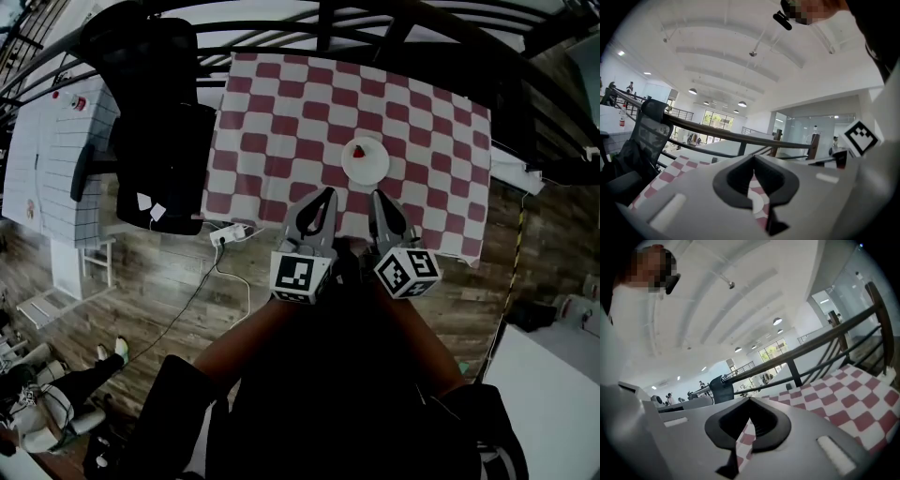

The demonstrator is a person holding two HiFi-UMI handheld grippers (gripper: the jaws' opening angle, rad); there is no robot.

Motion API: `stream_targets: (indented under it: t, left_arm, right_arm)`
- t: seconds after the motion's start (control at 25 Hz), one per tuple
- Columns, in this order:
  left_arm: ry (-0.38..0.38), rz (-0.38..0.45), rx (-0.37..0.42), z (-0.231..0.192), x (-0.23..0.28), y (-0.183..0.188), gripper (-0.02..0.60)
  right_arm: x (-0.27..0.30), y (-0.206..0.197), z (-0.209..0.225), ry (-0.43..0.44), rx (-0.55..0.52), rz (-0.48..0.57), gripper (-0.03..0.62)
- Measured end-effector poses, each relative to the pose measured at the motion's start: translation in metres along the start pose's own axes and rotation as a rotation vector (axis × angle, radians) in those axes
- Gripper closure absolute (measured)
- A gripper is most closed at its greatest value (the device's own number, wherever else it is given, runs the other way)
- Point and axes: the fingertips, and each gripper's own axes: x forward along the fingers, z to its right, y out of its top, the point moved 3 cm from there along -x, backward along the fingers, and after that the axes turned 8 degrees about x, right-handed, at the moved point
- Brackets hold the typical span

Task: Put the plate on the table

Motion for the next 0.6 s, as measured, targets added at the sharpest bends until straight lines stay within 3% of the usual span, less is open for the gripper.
stream_targets:
  t: [0.24, 0.6]
  left_arm:
    - [-0.020, 0.025, 0.030, 0.014, -0.007, 0.016, 0.572]
    - [-0.129, 0.081, 0.090, 0.058, -0.030, 0.025, 0.572]
  right_arm:
    - [-0.030, 0.021, -0.034, -0.029, -0.171, 0.054, 0.597]
    - [-0.074, 0.017, -0.054, -0.127, -0.300, 0.126, 0.597]
